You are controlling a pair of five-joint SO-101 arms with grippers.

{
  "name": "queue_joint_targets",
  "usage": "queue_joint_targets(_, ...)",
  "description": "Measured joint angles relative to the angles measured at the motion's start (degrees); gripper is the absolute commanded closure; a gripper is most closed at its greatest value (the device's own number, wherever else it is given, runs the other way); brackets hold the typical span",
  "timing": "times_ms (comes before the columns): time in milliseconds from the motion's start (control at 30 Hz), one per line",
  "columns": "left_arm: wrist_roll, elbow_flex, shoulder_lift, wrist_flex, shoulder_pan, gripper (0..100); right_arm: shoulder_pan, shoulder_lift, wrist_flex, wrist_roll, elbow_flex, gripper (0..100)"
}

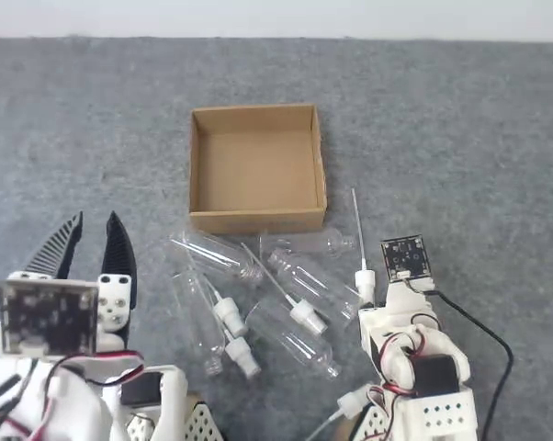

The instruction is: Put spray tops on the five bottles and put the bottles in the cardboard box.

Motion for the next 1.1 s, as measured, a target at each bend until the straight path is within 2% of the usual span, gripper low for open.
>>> queue_joint_targets(367, -0.4, -1.1, 7.6, 5.2, 0.0, 89, 0.0, 0.0, 0.0, 0.0, 0.0, 95.4)
queue_joint_targets(567, -4.1, -1.1, 14.9, 8.4, 0.0, 89, 0.0, 0.0, 0.0, 0.0, 0.0, 95.4)
queue_joint_targets(767, -8.4, -1.1, 19.4, 9.8, 0.0, 82, 0.0, 0.0, 0.0, 0.0, 0.0, 95.4)
queue_joint_targets(1100, -16.8, 1.8, 25.9, 10.0, 0.0, 82, 0.0, 0.0, 0.0, 0.0, 0.0, 95.4)
